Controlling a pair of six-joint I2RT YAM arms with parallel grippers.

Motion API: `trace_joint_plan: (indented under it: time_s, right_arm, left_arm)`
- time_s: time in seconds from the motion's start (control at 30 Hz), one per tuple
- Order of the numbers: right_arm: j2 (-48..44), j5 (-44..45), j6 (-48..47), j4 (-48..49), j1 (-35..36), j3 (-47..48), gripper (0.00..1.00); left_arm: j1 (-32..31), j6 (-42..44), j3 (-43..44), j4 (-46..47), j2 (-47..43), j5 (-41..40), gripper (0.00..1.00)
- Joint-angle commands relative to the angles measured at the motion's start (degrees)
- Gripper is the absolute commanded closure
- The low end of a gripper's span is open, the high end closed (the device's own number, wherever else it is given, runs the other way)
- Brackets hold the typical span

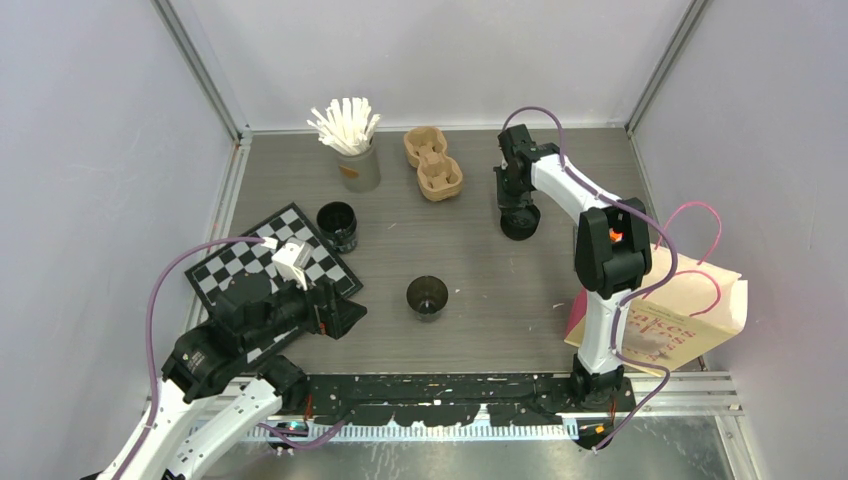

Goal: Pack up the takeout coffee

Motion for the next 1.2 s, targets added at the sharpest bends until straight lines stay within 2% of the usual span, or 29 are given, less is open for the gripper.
trace_joint_plan:
  time_s: [0.0,0.73,0.93,1.17]
  right_arm:
    - [-0.9,-1.0,-0.2,0.0,0.2,2.3,0.99]
    - [-5.9,-4.3,0.2,1.1,-0.1,0.2,1.0]
    - [-7.8,-8.9,1.0,2.4,-0.9,-1.1,1.0]
    - [-10.3,-8.7,1.2,3.0,-1.4,-2.7,1.0]
  left_arm:
    - [-0.3,0.0,0.5,0.8,0.3,-0.7,0.0]
    - [-0.2,-0.1,0.4,0.8,0.8,-0.9,0.0]
    - [-0.2,0.0,0.4,0.7,0.8,-1.0,0.0]
    - [-0.2,-0.1,0.4,0.7,0.8,-1.0,0.0]
